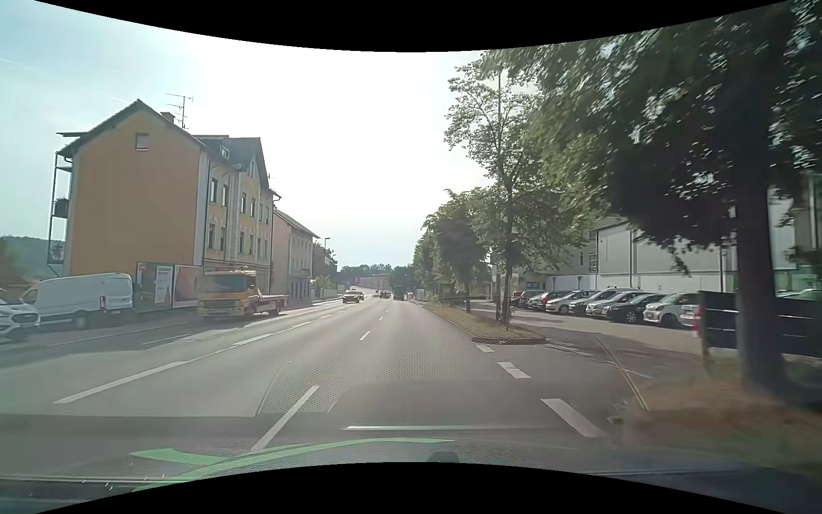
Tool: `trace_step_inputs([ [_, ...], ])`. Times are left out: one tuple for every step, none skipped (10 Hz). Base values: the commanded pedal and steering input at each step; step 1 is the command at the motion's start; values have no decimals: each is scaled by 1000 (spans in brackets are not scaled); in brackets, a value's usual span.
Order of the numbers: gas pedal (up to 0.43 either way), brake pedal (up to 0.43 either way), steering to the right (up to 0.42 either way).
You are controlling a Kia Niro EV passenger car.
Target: Follow the waypoints while adhering to traffic rules and regulations
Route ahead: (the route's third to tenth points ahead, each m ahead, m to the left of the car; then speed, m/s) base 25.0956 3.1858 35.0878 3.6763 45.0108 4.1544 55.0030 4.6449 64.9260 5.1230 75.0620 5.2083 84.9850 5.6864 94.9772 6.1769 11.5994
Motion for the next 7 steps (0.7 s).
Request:
trace_step_inputs([
  [0, 0, 1],
  [0, 0, 0],
  [0, 0, 0],
  [0, 0, 0],
  [0, 0, 0],
  [0, 0, 0],
  [0, 0, 0],
])
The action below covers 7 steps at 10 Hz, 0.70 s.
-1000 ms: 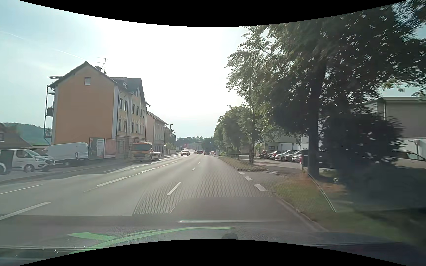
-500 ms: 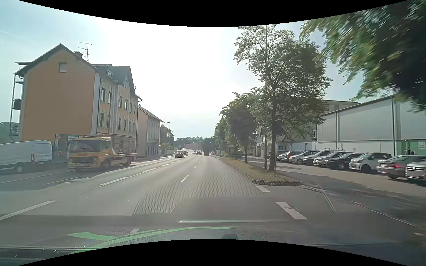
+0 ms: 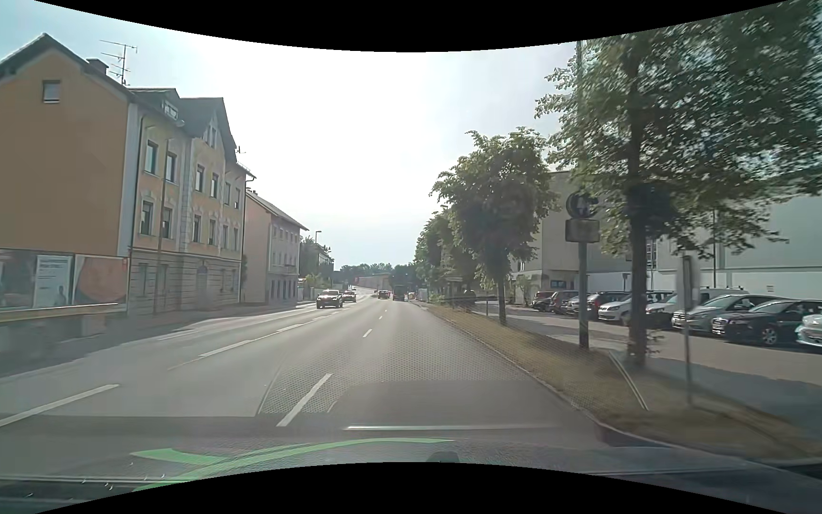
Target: Follow the waypoints while adhering to traffic rules and regulations
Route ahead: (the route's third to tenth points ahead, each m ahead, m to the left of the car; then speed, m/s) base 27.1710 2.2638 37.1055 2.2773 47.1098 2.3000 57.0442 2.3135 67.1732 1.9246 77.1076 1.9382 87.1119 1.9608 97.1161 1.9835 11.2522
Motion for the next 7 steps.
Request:
trace_step_inputs([
  [0, 0, -1],
  [0, 0, -1],
  [0, 0, -1],
  [0, 0, -1],
  [0, 0, -1],
  [0, 0, -1],
  [0, 0, -1],
])
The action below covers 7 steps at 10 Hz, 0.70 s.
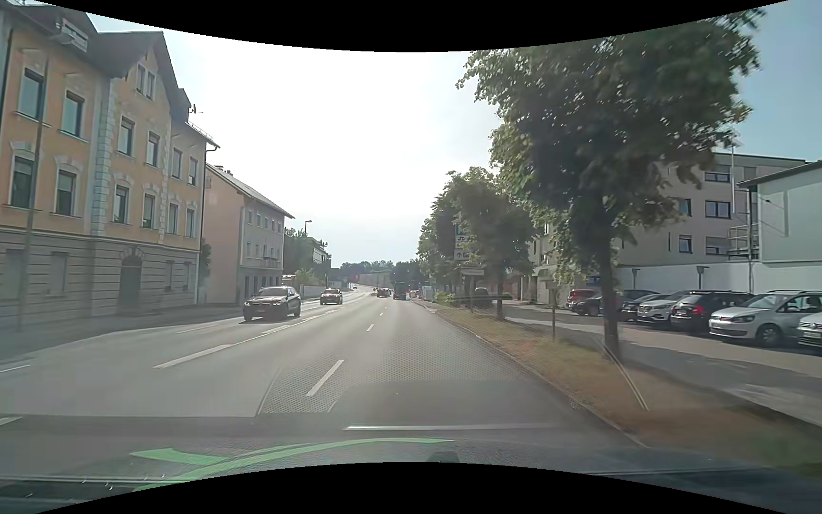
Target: Follow the waypoints while adhering to traffic rules and regulations
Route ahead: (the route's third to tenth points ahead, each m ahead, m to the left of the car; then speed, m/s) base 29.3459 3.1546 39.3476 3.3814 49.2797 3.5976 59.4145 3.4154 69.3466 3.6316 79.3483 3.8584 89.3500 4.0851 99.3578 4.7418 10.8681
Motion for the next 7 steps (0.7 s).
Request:
trace_step_inputs([
  [0, 0, 0],
  [0, 0, 0],
  [0, 0, 0],
  [0, 0, 0],
  [0, 0, 0],
  [0, 0, 0],
  [0, 0, 0],
])
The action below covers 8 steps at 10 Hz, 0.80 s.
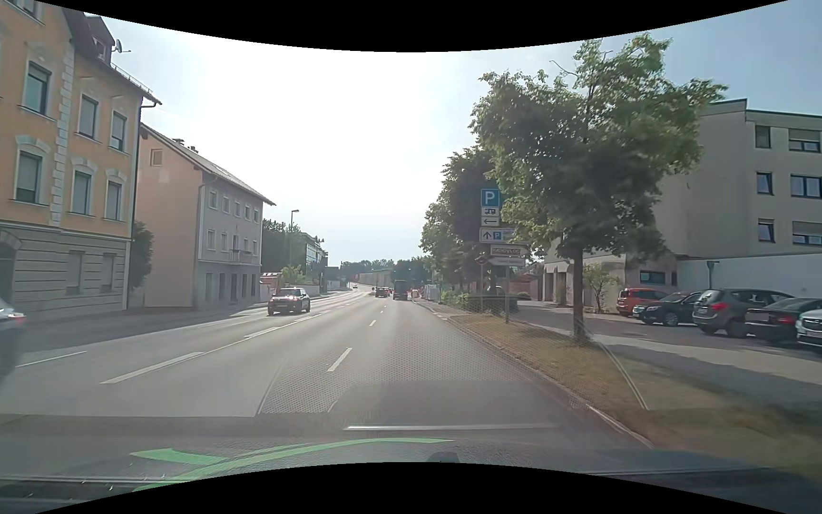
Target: Follow the waypoints while adhering to traffic rules and regulations
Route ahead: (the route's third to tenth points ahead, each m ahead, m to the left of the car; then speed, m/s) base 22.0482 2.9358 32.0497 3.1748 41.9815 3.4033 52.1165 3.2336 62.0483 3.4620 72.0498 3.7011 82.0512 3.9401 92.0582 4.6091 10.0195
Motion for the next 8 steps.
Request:
trace_step_inputs([
  [0, 0, 0],
  [0, 0, 0],
  [0, 0, 0],
  [0, 0, 0],
  [0, 0, 0],
  [0, 0, 0],
  [0, 0, 0],
  [0, 0, 0],
])
